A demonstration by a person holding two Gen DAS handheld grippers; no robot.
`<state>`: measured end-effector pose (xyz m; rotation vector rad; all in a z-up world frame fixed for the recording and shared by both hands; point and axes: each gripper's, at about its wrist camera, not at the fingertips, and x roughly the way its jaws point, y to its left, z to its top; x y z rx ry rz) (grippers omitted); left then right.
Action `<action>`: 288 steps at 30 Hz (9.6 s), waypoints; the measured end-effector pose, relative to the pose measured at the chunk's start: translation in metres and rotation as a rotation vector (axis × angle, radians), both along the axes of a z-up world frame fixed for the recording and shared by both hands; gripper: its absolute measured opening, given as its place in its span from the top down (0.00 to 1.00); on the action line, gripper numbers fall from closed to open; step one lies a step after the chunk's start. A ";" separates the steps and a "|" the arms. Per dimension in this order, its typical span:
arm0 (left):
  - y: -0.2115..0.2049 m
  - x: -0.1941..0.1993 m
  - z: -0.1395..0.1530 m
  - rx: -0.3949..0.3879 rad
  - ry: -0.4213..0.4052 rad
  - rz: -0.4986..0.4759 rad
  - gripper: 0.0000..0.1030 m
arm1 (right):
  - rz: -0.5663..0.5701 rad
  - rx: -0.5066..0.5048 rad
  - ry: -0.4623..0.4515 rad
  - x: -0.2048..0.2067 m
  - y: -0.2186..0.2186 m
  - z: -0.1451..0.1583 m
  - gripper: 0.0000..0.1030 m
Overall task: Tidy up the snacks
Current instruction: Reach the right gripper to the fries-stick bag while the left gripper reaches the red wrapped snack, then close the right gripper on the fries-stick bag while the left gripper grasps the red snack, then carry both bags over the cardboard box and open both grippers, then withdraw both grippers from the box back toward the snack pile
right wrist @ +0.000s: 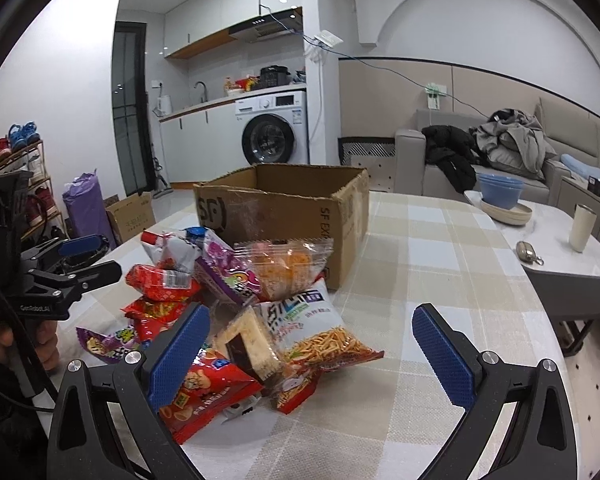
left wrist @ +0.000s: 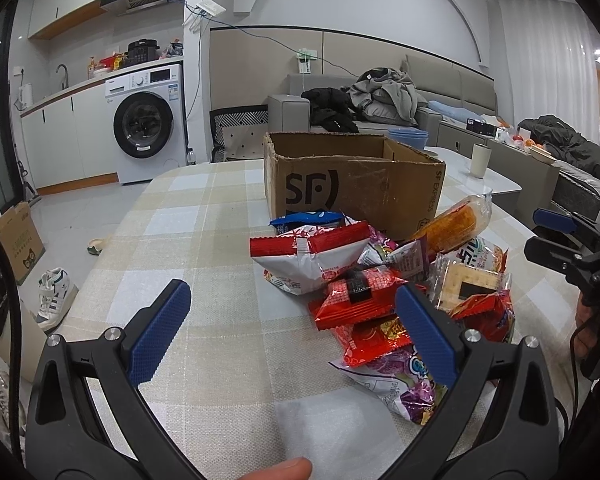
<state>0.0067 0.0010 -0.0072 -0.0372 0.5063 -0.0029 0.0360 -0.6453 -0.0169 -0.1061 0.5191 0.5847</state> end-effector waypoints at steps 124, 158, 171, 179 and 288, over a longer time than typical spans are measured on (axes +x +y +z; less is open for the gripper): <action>-0.041 0.027 -0.018 -0.086 0.193 -0.235 0.47 | -0.022 0.075 0.447 0.087 -0.025 -0.054 0.56; -0.035 0.028 0.005 -0.129 0.070 -0.184 0.58 | -0.017 0.240 0.284 0.063 -0.065 -0.016 0.60; -0.016 0.018 0.041 -0.168 -0.005 -0.155 0.58 | 0.054 0.340 0.165 0.060 -0.046 0.025 0.60; -0.002 0.025 0.068 -0.186 -0.050 -0.120 0.58 | 0.089 0.360 0.106 0.067 -0.027 0.051 0.60; 0.009 0.070 0.052 -0.026 0.160 -0.037 0.01 | 0.106 0.122 0.320 0.089 0.010 0.021 0.00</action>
